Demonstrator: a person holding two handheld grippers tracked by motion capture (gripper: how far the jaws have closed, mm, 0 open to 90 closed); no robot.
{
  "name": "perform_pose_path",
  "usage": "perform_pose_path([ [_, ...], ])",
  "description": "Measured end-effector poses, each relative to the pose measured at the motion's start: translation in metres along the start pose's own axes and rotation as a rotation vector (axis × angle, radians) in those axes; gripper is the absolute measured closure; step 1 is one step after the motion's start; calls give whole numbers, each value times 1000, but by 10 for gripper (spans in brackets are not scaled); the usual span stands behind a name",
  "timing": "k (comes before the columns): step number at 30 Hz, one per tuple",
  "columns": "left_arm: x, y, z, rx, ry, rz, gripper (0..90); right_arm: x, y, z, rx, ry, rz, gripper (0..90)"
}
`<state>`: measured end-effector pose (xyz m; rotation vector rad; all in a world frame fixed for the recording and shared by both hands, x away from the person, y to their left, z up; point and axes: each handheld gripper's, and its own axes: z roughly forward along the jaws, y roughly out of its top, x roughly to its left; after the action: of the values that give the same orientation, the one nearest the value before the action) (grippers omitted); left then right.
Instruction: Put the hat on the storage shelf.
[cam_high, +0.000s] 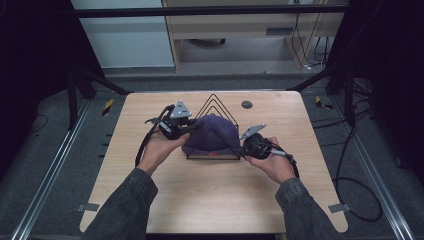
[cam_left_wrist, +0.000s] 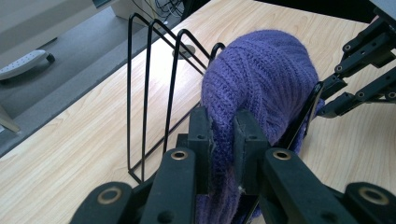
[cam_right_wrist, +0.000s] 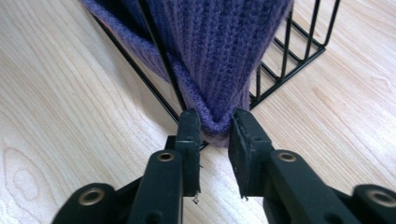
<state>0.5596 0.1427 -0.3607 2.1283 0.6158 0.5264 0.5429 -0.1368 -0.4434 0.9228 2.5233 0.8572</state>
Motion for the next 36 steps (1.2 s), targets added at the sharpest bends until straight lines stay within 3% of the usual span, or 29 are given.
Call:
perform_pose_path([
  [23, -1, -11, 0, -6, -12, -12, 772, -1, -1, 2, 10, 8, 3, 778],
  [32, -2, -13, -2, -6, -13, -6, 758, 0, -5, 1, 9, 4, 10, 766],
  [36, -3, -12, -4, -9, -1, -11, 710, 1, -7, 0, 3, -2, 12, 723],
])
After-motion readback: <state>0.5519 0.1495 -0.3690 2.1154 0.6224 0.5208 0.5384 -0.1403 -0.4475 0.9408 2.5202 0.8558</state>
